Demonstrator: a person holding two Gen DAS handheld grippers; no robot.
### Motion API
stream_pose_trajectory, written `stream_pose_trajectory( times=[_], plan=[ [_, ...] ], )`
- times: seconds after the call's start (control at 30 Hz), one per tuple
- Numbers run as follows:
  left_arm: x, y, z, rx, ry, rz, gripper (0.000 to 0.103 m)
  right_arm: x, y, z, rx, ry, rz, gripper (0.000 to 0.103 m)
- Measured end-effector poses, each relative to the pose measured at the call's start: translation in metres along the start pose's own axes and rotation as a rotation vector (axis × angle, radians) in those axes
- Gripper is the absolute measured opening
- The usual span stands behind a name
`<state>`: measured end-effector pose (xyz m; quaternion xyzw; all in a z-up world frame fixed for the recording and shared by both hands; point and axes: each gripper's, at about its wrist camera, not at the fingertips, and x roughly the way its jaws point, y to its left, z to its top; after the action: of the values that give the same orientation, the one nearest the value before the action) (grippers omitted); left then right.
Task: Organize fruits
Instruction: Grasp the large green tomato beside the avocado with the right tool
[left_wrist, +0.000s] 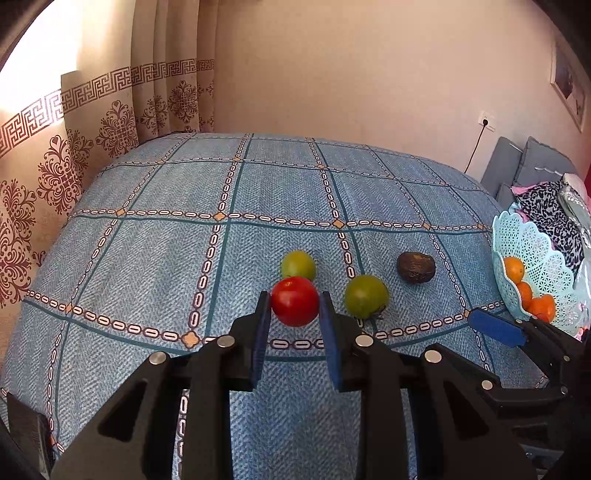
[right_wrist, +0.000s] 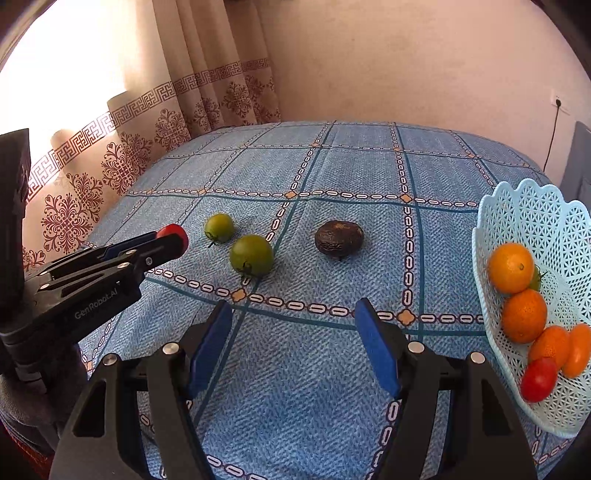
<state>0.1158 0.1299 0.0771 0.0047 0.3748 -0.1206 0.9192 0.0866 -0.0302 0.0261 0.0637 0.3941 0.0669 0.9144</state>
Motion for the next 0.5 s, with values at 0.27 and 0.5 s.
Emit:
stream_pose_trajectory(
  times=[0.27,0.5],
  plan=[
    [-0.005,0.013,0.001,-0.025,-0.020,0.029,0.027,0.029,0.018,0.016,-0.033,0.023,0.024,0.056],
    [-0.007,0.018,0.002,-0.043,-0.029,0.037,0.027,0.048,0.025,0.024,-0.033,0.050,0.045,0.047]
  ],
)
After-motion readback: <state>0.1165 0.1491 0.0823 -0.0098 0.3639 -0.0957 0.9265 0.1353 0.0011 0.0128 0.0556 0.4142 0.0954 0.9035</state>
